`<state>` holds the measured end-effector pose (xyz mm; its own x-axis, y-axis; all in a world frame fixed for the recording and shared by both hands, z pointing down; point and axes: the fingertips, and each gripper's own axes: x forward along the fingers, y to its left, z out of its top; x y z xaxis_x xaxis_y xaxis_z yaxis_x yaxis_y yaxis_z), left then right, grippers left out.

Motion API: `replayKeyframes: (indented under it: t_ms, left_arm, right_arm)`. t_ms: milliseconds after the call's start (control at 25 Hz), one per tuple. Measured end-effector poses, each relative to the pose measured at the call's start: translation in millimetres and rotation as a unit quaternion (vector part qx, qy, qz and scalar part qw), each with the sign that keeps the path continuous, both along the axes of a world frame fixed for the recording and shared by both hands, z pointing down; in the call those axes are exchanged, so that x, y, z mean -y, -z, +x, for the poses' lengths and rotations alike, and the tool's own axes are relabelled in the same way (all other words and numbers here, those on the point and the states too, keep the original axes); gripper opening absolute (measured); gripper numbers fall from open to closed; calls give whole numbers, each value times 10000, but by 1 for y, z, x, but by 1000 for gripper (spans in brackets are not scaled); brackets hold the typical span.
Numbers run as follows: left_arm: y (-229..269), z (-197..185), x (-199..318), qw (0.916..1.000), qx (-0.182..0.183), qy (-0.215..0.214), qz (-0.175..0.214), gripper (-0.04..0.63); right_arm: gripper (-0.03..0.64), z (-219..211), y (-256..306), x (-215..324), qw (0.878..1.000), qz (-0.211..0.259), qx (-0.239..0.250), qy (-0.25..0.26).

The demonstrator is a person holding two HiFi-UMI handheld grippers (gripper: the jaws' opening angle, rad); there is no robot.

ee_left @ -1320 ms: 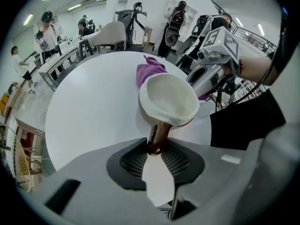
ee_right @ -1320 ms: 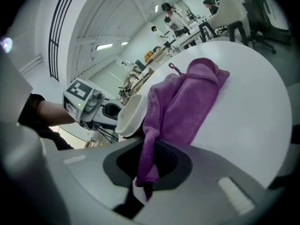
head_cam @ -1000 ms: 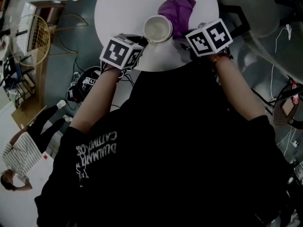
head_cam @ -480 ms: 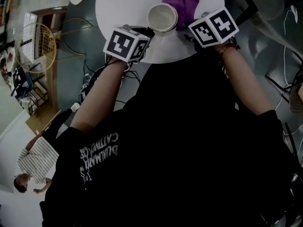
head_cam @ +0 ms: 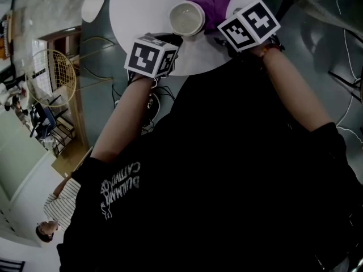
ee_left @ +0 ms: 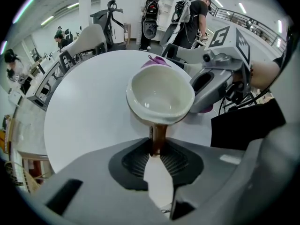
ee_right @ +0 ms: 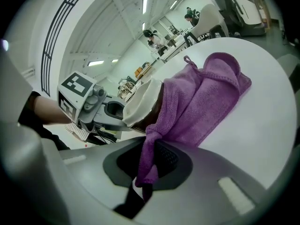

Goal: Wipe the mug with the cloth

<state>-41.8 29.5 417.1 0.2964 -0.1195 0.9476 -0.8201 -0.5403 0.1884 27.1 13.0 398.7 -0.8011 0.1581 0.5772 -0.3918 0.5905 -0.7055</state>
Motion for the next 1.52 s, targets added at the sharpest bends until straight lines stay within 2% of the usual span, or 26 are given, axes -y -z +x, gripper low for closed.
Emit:
replayKeyframes:
  t_ms: [120,360,720,920,1040,1200,1400,1520]
  left_arm:
    - [0,2,-2,9999,-21,-53,117,64]
    - [4,-3,-1,9994,-218,127,251,64]
    - [1,11,-6,9985,-348,305,297,64]
    - [-3,7,-9,9976,-412,435,355,66]
    - [-2,11,-8,9962,-536,606,324,66]
    - [-2,9,-4,9946,-621,758,332,67]
    - [-9,6,-8,9943,-620,757,434,67]
    - [-4,7,-5,9932,-673,804,514,67]
  right_arm:
    - [25,1,-1,-5,9999,19,-53,-99]
    - [24,-10,4,-9,9994,-141,8,-317]
    - [23,-20,2,-38,9994,-308,138,-77]
    - [23,-38,-2,-40,9969,-505,314,-523]
    - [23,-39,1,-36,9876,-1027,666,-985]
    - [23,-47,4,-28,9628,-1785,1218,-1624]
    - [23,-51,-3,-31,9472,-2106,1527,-1872]
    - [21,-49,3,-27,9294,-2421,1845,-2087]
